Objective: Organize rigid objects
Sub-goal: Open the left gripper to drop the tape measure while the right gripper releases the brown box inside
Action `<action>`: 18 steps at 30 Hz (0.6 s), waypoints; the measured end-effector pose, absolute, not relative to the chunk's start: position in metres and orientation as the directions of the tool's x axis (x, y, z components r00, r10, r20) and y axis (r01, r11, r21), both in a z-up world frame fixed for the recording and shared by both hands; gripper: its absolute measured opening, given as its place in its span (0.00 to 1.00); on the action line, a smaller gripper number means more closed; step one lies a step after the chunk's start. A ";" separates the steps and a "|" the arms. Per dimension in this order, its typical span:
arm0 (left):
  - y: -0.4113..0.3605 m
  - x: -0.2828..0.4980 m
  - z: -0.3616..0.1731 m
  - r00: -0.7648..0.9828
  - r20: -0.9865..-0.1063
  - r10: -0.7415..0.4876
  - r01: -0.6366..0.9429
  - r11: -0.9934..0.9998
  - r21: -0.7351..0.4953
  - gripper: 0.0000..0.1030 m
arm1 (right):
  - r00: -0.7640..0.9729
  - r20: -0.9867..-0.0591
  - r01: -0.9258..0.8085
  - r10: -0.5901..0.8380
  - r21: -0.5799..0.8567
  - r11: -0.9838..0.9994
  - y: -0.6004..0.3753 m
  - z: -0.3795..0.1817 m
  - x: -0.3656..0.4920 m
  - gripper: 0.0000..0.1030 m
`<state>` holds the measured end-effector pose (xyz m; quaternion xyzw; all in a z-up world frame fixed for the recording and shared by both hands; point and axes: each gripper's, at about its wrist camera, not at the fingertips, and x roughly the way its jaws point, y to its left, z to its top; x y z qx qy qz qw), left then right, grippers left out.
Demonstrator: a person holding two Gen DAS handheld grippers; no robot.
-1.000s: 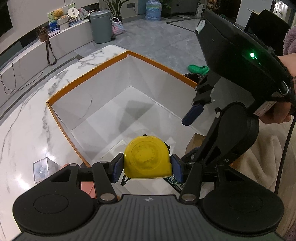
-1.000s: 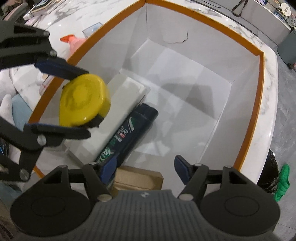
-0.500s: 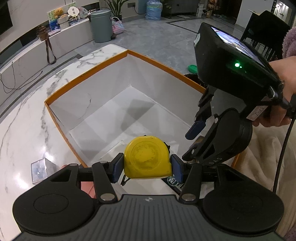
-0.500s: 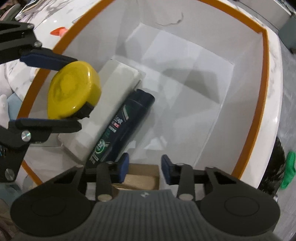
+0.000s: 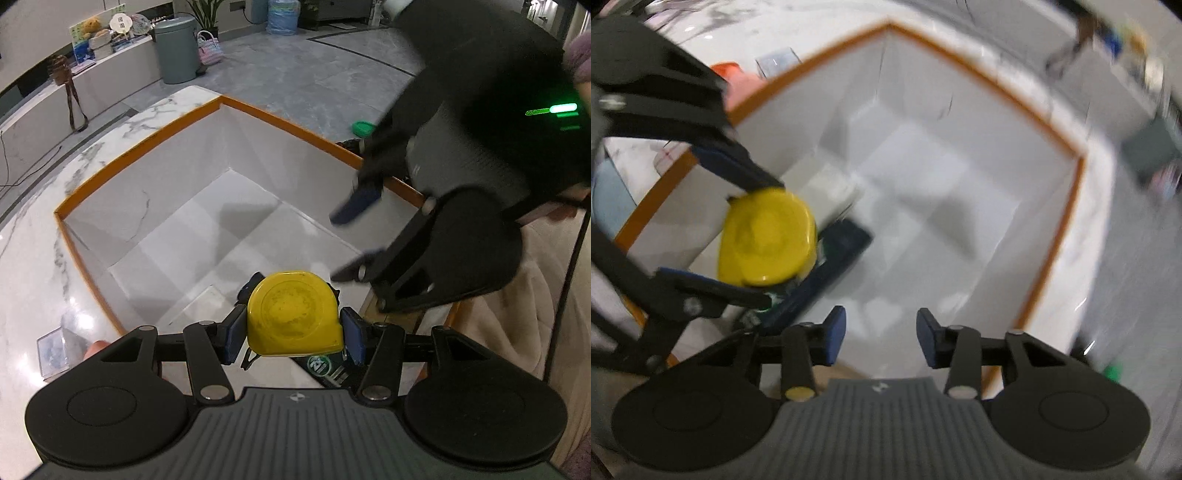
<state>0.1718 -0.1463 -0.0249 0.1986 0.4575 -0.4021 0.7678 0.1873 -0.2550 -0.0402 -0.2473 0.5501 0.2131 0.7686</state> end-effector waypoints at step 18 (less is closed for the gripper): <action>-0.195 0.181 -0.057 0.203 -0.867 -0.456 0.881 0.471 -0.041 0.60 | 0.416 -0.907 -0.688 0.074 -0.260 0.677 -0.277 -0.037 0.184 0.41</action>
